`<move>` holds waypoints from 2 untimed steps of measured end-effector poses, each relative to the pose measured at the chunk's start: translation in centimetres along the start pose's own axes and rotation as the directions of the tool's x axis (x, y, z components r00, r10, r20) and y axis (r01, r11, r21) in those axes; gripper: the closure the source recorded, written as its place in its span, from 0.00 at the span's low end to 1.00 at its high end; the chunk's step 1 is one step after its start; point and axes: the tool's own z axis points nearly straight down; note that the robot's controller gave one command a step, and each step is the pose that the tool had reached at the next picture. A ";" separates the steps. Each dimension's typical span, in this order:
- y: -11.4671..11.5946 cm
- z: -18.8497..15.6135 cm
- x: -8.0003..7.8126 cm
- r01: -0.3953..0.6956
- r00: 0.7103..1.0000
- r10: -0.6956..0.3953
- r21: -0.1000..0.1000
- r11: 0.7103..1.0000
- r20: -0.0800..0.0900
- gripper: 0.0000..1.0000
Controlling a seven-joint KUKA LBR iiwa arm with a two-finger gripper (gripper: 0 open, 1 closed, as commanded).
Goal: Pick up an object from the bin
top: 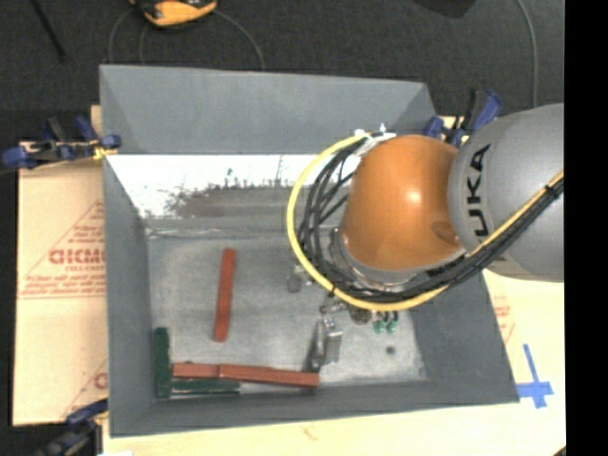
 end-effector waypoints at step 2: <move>-0.5 10.6 -0.6 -0.021 1.000 0.021 0.002 1.000 -0.008 0.00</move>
Offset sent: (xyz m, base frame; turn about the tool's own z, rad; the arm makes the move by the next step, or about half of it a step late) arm 0.0106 -0.0125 -0.1255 -0.0328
